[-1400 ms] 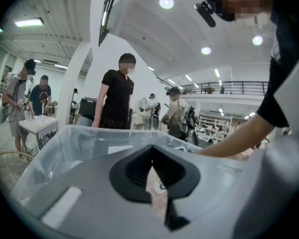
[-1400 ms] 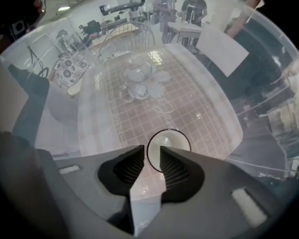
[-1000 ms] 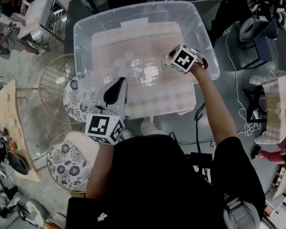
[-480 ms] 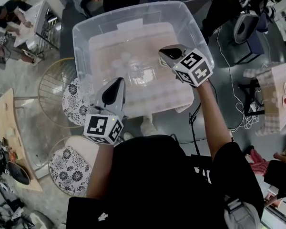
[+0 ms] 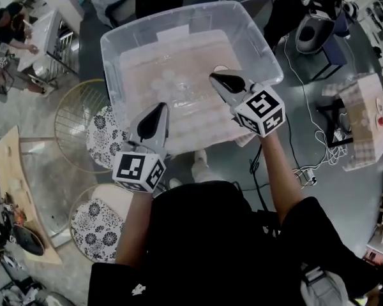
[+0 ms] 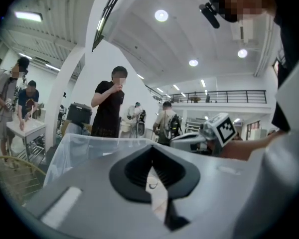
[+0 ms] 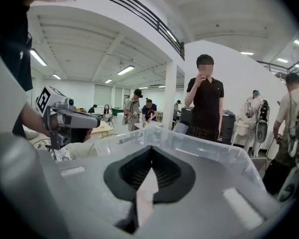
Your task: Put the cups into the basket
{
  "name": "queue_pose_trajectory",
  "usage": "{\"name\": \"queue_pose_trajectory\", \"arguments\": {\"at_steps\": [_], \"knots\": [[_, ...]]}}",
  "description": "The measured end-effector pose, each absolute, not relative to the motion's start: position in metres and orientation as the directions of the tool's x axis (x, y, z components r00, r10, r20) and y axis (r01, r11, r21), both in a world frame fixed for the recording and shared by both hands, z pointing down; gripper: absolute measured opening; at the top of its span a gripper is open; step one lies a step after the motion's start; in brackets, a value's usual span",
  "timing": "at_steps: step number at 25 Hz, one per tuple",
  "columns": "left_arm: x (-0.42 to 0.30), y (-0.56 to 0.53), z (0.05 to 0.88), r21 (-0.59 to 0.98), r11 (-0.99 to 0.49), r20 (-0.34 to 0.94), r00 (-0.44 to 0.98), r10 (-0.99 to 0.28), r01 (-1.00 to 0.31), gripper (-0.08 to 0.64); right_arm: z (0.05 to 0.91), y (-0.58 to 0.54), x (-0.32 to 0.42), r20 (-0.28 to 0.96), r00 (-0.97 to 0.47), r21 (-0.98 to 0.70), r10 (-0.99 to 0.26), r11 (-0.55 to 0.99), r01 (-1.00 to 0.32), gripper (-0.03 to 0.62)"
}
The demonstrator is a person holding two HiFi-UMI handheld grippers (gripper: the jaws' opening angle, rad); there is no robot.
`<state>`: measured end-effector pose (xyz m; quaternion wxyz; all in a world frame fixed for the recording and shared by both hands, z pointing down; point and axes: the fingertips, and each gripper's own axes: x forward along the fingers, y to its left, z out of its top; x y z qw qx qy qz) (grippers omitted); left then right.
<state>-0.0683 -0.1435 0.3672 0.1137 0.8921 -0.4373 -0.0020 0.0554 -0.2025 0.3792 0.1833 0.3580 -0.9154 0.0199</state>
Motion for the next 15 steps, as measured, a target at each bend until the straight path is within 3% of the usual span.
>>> {"name": "queue_pose_trajectory", "arguments": {"at_steps": [8, 15], "knots": [[-0.084, -0.117, 0.358, 0.19, -0.617, 0.068, 0.637, -0.768, -0.764, 0.008, 0.353, -0.154, 0.032, 0.221, -0.656, 0.104, -0.722, 0.686, -0.72, 0.003], [-0.098, -0.09, 0.356, 0.18, -0.632, 0.049, 0.648, -0.76, -0.754, 0.008, 0.355, -0.115, 0.006, 0.197, -0.647, 0.082, -0.737, 0.67, -0.738, 0.003]]}}
